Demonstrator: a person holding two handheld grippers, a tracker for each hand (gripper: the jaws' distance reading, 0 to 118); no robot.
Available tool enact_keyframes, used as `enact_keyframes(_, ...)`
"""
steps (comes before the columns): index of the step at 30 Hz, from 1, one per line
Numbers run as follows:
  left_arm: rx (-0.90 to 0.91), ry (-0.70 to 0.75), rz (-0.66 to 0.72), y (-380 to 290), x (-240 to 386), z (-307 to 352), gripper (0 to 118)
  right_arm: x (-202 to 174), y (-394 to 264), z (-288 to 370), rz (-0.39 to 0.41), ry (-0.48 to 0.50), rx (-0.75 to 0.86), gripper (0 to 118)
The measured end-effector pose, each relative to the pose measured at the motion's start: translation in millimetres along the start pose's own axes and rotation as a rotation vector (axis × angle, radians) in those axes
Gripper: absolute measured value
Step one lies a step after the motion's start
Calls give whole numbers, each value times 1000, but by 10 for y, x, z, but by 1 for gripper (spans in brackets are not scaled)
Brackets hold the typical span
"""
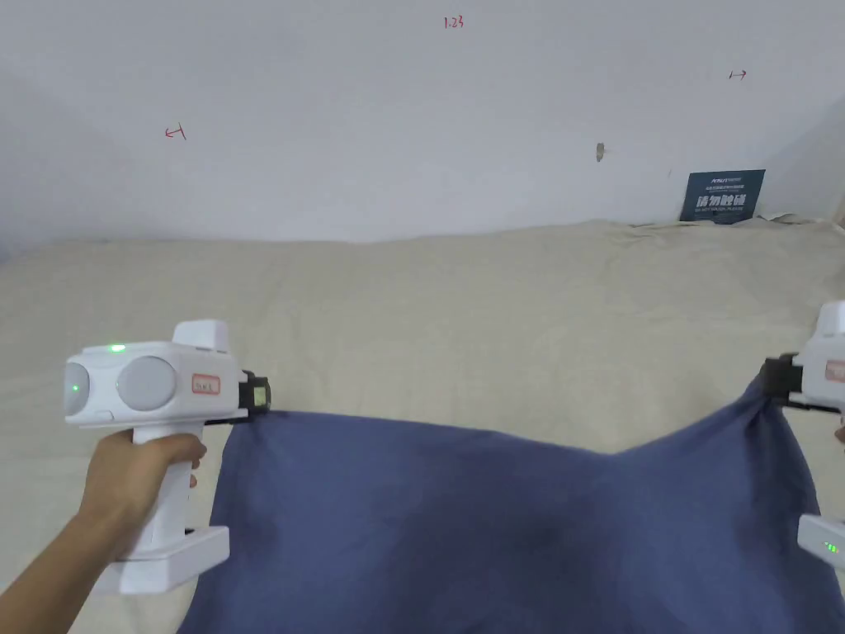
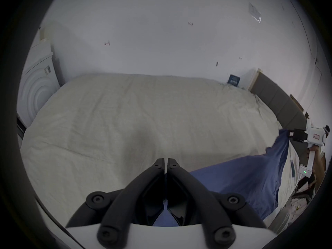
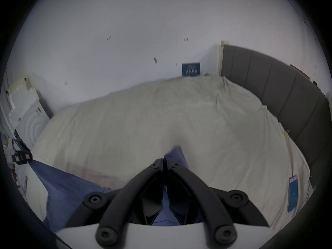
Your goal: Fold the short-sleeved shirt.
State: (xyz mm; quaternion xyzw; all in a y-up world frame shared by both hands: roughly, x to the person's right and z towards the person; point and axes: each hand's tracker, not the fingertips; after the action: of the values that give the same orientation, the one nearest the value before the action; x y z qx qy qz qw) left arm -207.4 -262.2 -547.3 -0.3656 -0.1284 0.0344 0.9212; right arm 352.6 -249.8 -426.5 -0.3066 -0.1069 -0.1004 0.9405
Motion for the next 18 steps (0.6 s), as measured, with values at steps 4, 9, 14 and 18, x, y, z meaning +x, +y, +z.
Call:
enact_keyframes(4,81,18,39,358,-70,252,0,-117,452,299,27,32,89,1)
enact_keyframes(9,200,26,73,889,-90,636,0,-290,1030,581,32,42,210,1)
enact_keyframes(14,296,53,41,1424,-32,1007,0,-463,1608,855,31,51,319,1)
enact_keyframes(18,387,80,37,1850,-4,1269,0,-489,2129,943,31,46,398,1)
